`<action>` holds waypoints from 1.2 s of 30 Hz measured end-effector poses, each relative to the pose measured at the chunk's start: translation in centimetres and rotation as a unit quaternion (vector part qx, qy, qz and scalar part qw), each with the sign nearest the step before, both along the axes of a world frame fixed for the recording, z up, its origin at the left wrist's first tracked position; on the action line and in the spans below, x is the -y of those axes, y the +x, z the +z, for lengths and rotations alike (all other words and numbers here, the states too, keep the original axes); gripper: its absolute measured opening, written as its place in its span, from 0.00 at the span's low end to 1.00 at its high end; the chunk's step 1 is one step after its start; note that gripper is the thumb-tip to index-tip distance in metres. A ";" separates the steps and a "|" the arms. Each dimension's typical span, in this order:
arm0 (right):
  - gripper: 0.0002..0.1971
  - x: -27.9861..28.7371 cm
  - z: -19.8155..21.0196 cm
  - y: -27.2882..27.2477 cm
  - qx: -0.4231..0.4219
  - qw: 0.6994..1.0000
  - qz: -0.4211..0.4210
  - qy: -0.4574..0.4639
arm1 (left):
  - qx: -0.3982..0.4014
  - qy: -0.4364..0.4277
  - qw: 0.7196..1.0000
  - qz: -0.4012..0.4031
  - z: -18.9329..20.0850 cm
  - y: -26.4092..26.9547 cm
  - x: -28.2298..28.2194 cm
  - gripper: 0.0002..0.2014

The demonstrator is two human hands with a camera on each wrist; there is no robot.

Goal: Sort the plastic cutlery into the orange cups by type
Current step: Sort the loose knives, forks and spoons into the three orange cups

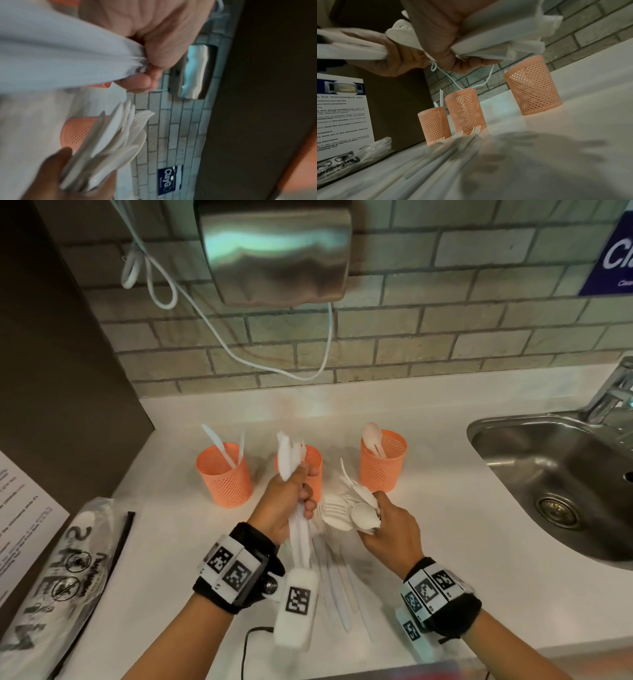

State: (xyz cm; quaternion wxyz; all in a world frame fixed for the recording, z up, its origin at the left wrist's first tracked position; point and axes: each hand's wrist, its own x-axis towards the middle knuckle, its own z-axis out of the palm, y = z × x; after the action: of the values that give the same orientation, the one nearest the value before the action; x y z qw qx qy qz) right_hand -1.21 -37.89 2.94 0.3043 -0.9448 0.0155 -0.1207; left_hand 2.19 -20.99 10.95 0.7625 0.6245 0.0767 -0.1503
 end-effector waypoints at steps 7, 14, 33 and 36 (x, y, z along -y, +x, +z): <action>0.15 -0.1 0.0 0.0 0.023 0.998 -0.013 -0.050 | 0.097 0.162 0.982 -0.004 -0.4 -1.7 2.4 0.16; 0.22 0.1 -0.6 -0.3 0.033 0.996 0.001 -0.081 | 0.126 0.231 0.965 0.018 -0.7 -1.7 2.8 0.13; 0.24 -0.6 -0.4 -0.7 0.017 0.999 0.036 0.022 | 0.171 0.212 0.962 0.026 0.2 -1.7 3.0 0.16; 0.27 -0.3 -0.7 -0.4 0.019 0.996 0.062 0.066 | 0.189 0.192 0.962 0.038 0.7 -1.4 2.8 0.16</action>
State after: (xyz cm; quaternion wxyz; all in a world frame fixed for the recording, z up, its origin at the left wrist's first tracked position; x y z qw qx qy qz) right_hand -1.58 -37.55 2.25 0.3731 -0.9193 -0.0410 -0.1184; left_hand 0.76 -23.82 11.67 0.6339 0.7730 -0.0179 0.0171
